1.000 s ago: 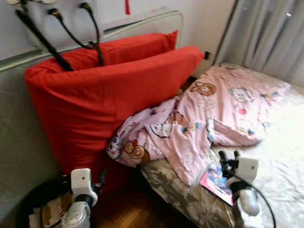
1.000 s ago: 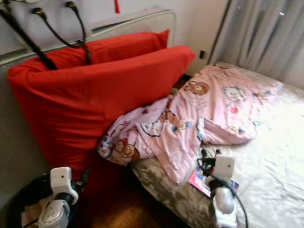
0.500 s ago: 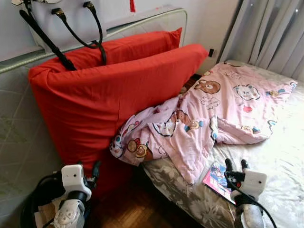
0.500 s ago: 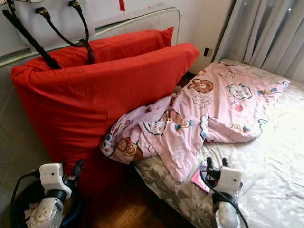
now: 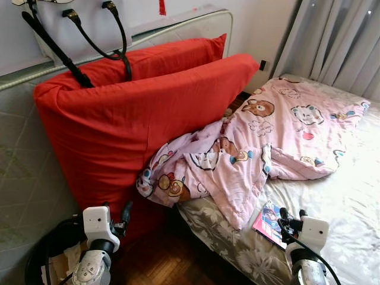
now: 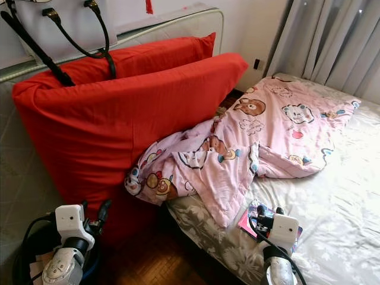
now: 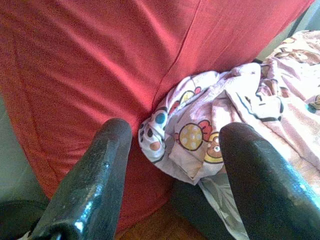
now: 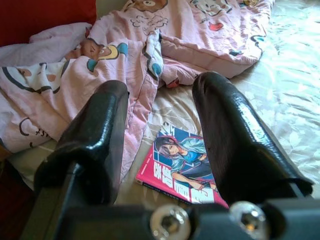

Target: Clean up the room

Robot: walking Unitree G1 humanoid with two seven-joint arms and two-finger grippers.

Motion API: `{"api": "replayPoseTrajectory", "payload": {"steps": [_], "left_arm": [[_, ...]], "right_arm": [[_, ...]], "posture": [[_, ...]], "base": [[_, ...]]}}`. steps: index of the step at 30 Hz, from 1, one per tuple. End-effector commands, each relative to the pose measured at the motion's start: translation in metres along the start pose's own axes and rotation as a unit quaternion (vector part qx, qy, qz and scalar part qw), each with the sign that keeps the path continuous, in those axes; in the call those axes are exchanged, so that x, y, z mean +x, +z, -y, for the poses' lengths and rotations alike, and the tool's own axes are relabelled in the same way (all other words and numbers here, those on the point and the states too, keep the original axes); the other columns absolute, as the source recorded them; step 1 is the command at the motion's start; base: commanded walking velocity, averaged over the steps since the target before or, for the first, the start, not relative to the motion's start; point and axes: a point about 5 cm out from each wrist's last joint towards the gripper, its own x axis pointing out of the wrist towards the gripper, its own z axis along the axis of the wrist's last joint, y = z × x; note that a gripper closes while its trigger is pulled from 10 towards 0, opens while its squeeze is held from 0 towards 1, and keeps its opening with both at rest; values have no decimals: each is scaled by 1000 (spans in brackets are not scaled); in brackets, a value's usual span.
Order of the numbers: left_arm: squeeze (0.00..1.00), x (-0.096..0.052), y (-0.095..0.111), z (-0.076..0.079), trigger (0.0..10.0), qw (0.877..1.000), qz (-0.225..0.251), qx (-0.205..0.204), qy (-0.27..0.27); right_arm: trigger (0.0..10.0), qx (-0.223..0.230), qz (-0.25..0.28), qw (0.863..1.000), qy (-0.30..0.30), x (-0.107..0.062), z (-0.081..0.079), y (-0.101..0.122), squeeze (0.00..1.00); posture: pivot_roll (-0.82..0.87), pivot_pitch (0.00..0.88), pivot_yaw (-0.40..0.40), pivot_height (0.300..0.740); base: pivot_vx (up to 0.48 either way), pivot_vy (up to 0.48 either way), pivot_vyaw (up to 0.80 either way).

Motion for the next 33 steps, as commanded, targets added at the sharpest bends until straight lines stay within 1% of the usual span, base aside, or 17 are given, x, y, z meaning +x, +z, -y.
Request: {"api": "replayPoseTrajectory", "payload": {"steps": [1, 6, 9, 11, 16, 21, 23, 26, 27, 33], "left_arm": [[0, 0, 3, 1, 10000, 1000, 0, -4, -2], [0, 1, 10, 1, 10000, 1000, 7, -4, -9], [0, 1, 11, 1, 10000, 1000, 8, 1, -12], [0, 0, 10, 3, 10000, 1000, 6, -1, -12], [0, -1, 10, 6, 10000, 1000, 5, -5, -12], [0, 0, 14, 8, 10000, 1000, 10, -10, -9], [0, 0, 16, 9, 10000, 1000, 13, -10, -9], [0, -1, 16, 9, 10000, 1000, 13, -9, -10], [0, -1, 17, 9, 10000, 1000, 12, -8, -11], [0, 0, 20, 7, 10000, 1000, 13, -6, -12]], "right_arm": [[10000, 0, 9, 1000, 0, -1, 3, 3, 0], [10000, 0, 9, 1000, 0, -1, 2, 6, 0], [10000, -6, -22, 1000, -3, -1, -1, -2, 0], [10000, -6, -13, 1000, 5, -3, -3, -1, 0], [10000, 0, -3, 1000, 15, -4, -3, 1, 0], [10000, -3, 1, 1000, 29, 2, -8, 8, 0], [10000, 6, -10, 1000, 22, 5, -10, 7, 0], [10000, 9, -15, 1000, 24, 4, -13, 5, 0], [10000, 8, -5, 999, 32, 1, -14, 4, 0], [10000, 8, -12, 999, 29, -1, -14, 2, 0]], "posture": [[15, 21, -48, 710], [20, 28, -46, 710], [16, 23, -46, 710], [16, 16, -51, 690], [27, 3, -65, 690], [30, 16, -73, 690], [36, 26, -69, 685], [33, 28, -67, 665], [35, 32, -65, 656], [40, 38, -59, 656]], "base": [[0, 0, 0], [0, 0, 0], [0, 0, 0], [0, 0, 0], [0, 0, 0], [0, 0, 0], [0, 0, 0], [0, 0, 0], [0, 0, 0], [0, 0, 0]]}}
